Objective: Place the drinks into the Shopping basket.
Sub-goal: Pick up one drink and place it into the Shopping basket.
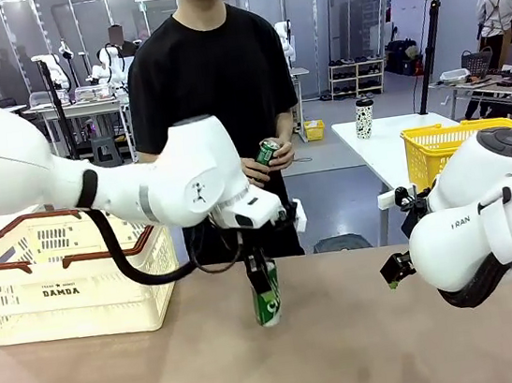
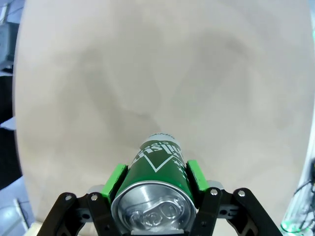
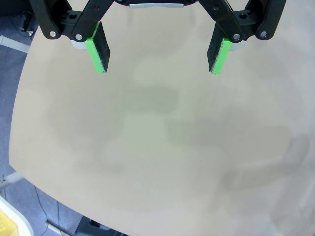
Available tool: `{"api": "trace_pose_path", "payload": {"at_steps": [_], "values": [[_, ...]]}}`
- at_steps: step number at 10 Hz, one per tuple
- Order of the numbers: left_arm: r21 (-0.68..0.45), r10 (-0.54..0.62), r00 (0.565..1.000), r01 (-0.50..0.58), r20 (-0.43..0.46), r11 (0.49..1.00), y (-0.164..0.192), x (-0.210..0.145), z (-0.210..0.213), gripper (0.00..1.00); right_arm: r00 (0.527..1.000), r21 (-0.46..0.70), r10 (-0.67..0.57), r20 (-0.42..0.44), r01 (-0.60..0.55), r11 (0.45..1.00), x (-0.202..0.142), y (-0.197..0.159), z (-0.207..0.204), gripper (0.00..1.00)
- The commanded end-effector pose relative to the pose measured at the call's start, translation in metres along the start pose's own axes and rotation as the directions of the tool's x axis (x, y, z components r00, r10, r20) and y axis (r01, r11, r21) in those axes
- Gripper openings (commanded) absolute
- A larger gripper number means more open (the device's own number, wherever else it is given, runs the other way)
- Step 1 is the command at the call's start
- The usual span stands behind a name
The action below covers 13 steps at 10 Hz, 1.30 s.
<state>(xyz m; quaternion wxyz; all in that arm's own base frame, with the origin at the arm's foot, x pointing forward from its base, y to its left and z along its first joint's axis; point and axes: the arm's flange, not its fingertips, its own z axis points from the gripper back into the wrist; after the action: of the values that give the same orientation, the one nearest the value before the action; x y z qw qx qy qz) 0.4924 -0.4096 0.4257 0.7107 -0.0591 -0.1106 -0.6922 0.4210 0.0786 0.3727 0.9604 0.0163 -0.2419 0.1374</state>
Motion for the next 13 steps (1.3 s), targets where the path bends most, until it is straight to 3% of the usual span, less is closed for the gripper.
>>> {"api": "trace_pose_path", "payload": {"at_steps": [1,4,7,9,12,13], "values": [[0.057,0.055,0.998,-0.053,-0.018,0.997,-0.013,-0.02,0.044,0.16,1.0,0.002,0.004,0.001,-0.004,1.0,0.0,-0.001,0.0,1.0],[0.223,0.135,0.991,-0.136,0.021,0.965,-0.019,-0.042,0.136,0.16,1.0,0.002,0.004,0.001,-0.004,1.0,0.0,-0.001,0.0,1.0],[0.388,0.279,0.957,-0.286,0.077,0.876,-0.023,-0.084,0.226,0.16,1.0,0.002,0.004,0.001,-0.004,1.0,0.0,-0.001,0.0,1.0],[0.478,0.399,0.905,-0.418,0.147,0.772,-0.023,-0.128,0.266,0.16,1.0,0.002,0.004,0.001,-0.004,1.0,0.0,-0.001,0.0,1.0],[0.557,0.579,0.765,-0.622,0.281,0.55,-0.032,-0.198,0.294,0.16,1.0,0.002,0.004,0.001,-0.004,1.0,0.0,-0.001,0.0,1.0],[0.548,0.606,0.732,-0.659,0.311,0.515,-0.039,-0.215,0.297,0.16,1.0,0.002,0.004,0.001,-0.004,1.0,0.0,-0.001,0.0,1.0]]}}
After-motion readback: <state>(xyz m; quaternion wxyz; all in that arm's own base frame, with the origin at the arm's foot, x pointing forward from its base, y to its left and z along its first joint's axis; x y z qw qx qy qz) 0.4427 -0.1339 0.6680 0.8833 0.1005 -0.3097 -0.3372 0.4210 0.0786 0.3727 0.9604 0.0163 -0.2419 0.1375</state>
